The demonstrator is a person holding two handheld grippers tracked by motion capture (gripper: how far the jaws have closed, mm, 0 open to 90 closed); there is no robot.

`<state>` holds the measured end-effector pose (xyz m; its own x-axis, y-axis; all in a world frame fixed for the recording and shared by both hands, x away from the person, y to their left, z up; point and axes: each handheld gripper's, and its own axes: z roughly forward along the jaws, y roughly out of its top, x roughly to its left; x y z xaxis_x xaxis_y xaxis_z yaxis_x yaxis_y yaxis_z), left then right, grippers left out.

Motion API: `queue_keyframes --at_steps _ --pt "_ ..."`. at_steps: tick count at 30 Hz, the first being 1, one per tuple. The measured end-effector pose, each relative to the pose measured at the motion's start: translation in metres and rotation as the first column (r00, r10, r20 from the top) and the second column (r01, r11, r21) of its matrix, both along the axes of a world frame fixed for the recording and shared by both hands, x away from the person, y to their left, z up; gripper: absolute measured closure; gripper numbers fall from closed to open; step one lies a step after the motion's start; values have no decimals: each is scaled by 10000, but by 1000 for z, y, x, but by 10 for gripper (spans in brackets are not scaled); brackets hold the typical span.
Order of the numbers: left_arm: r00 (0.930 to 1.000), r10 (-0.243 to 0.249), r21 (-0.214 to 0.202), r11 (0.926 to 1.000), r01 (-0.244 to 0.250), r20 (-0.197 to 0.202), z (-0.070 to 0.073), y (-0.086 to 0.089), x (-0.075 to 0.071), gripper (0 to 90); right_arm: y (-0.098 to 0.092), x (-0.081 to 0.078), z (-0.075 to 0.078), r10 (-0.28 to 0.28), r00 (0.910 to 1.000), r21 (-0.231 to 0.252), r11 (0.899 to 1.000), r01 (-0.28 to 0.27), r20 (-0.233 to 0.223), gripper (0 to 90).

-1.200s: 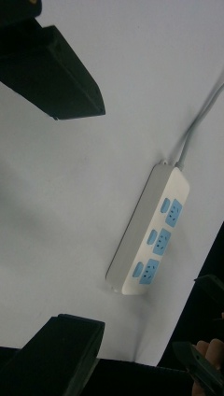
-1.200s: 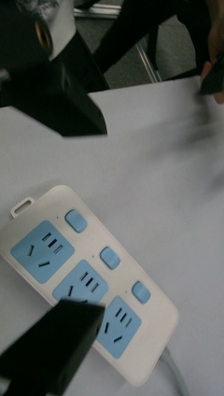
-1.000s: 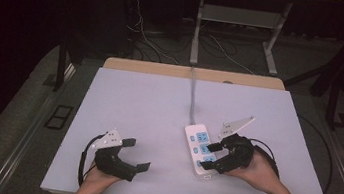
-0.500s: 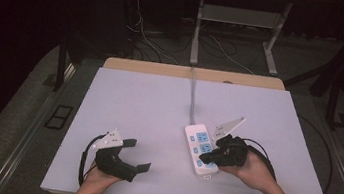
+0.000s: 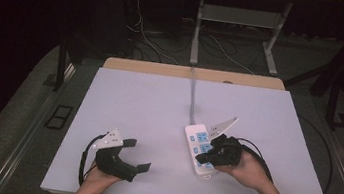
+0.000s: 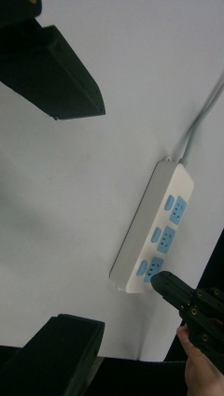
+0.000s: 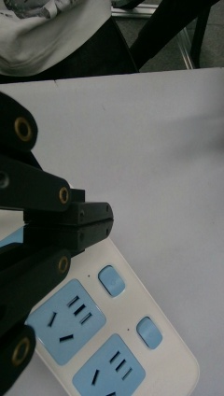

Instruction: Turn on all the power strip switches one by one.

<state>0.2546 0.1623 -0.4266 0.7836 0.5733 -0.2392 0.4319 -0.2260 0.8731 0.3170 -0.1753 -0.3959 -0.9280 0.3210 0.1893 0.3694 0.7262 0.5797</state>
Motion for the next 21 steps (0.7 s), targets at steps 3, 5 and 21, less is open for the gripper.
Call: queue_keyframes --at_steps 3,5,21 --pt "10000 -15 3 10000 15 -2 0 0 0 0 1 1 -2 1 10000 -24 10000 -1 -18 897" --pt "10000 -17 5 10000 17 -3 0 0 0 0 1 2 -3 7 10000 -51 10000 -7 -10 896" --pt "10000 -21 -4 10000 21 -6 0 0 0 0 4 2 -11 71 10000 -269 9996 -70 23 898"
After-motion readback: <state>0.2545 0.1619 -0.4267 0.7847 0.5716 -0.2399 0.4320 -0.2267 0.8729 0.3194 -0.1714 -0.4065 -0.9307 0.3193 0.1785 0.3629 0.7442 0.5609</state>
